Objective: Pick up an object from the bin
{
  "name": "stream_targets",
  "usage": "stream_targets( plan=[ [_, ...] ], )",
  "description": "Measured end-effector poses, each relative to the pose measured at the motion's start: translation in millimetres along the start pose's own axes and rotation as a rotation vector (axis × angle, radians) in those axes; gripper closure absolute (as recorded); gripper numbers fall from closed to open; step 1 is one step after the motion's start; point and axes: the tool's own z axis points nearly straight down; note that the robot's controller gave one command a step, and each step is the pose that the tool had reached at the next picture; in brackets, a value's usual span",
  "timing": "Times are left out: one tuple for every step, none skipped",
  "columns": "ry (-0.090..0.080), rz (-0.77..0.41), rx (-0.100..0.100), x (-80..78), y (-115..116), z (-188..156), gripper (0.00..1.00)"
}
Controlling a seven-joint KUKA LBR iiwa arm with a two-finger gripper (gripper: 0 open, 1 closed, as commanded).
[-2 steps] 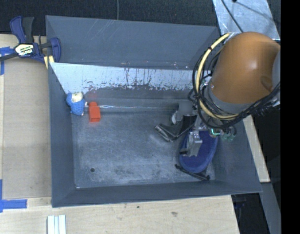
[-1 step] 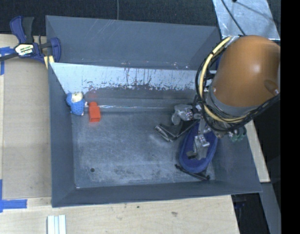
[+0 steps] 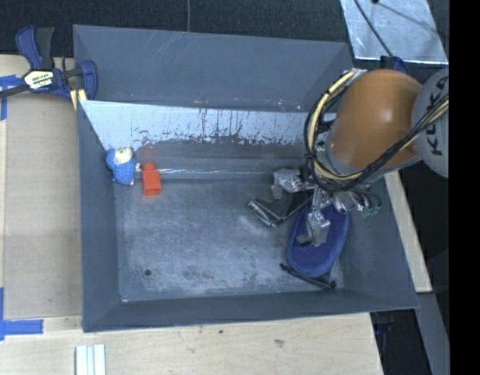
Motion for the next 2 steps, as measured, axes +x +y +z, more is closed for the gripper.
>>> stream_targets(
  plan=[
    [-0.01, -0.496, 0.0, -0.2, -43.3, 57.0, 0.0],
    [-0.023, -0.498, 0.004, -6.0, -41.0, 51.0, 1.0]
  ],
)
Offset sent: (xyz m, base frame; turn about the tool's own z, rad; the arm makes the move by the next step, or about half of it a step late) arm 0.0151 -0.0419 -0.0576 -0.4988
